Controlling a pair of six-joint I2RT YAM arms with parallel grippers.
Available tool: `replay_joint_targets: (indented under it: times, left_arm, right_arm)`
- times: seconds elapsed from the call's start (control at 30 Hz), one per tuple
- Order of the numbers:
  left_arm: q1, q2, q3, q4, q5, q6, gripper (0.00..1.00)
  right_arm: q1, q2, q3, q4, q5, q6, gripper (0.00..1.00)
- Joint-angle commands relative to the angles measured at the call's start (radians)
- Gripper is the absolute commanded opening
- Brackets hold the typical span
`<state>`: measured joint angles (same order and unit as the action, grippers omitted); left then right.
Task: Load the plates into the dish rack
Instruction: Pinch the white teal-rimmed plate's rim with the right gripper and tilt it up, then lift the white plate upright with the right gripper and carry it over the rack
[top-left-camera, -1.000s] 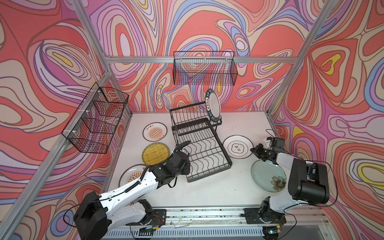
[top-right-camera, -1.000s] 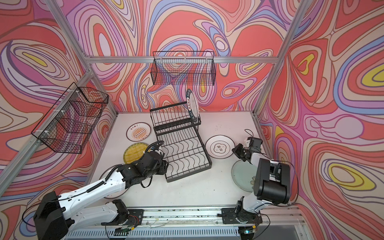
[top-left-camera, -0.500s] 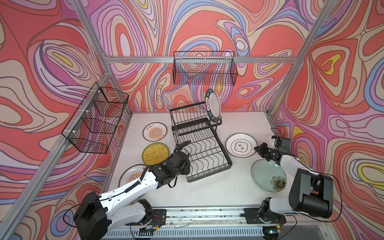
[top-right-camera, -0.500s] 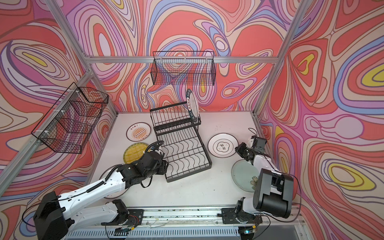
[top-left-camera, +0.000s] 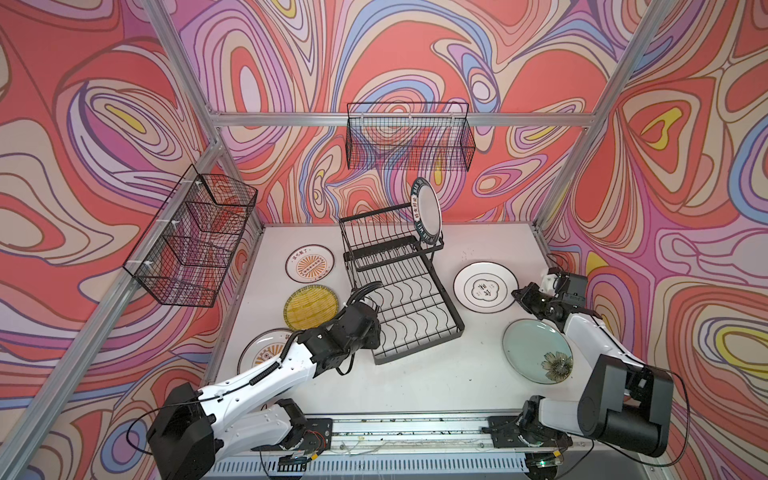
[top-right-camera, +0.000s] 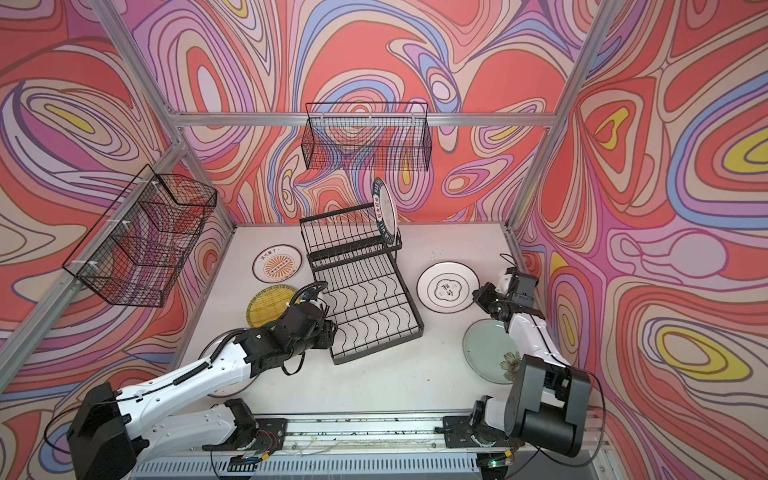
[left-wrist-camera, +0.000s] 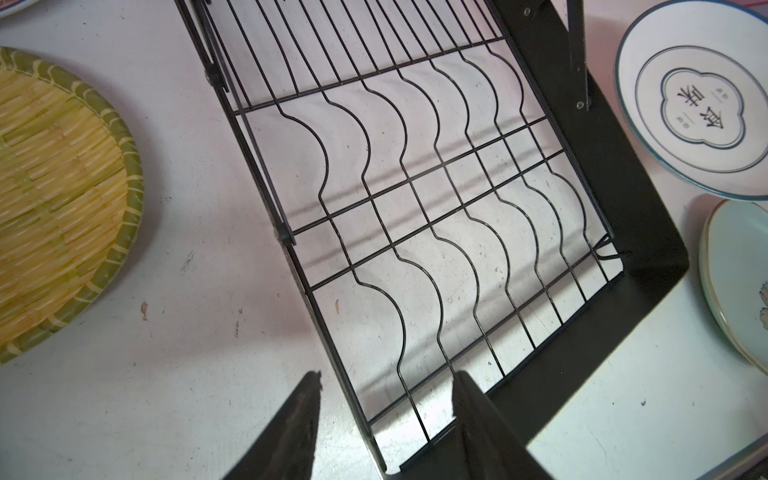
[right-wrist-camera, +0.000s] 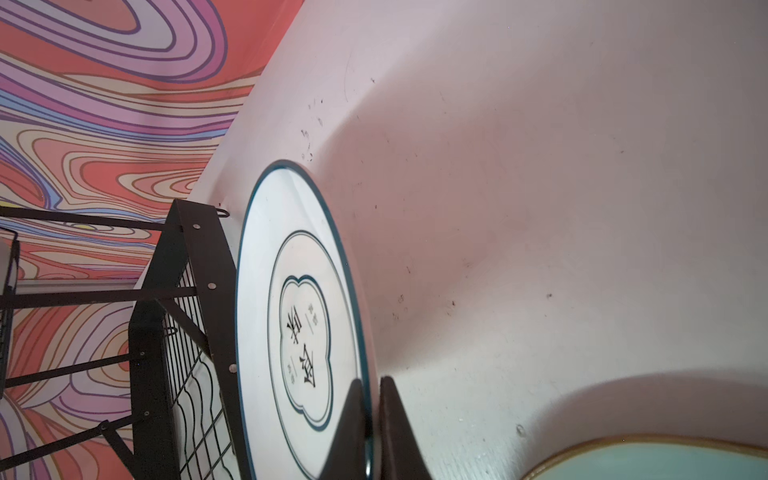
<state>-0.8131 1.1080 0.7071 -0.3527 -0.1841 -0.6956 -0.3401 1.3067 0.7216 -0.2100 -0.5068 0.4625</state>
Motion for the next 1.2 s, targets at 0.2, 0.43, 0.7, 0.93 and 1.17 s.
replay_joint_targets:
  times: [0.2, 0.43, 0.7, 0.93, 1.17]
  left_arm:
    - [-0.007, 0.015, 0.037, 0.026, -0.012, -0.009, 0.54]
    - [-0.006, 0.019, 0.038, 0.037, -0.005, -0.014, 0.54]
    - [-0.007, 0.015, 0.038, 0.057, -0.008, 0.003, 0.55]
    - [-0.002, -0.013, 0.071, -0.016, -0.091, 0.02, 0.56]
    - [0.114, -0.072, 0.008, 0.053, 0.152, -0.024, 0.56]
  right_arm:
    - [-0.005, -0.091, 0.037, 0.017, -0.097, -0.029, 0.0]
    - [-0.003, -0.125, 0.036, 0.008, -0.168, -0.037, 0.0]
    - [0.02, -0.121, 0.001, 0.048, -0.269, -0.029, 0.0]
    - [0.156, -0.109, 0.02, 0.023, -0.225, -0.069, 0.0]
    - [0.251, -0.088, 0.012, 0.037, -0.252, -0.093, 0.0]
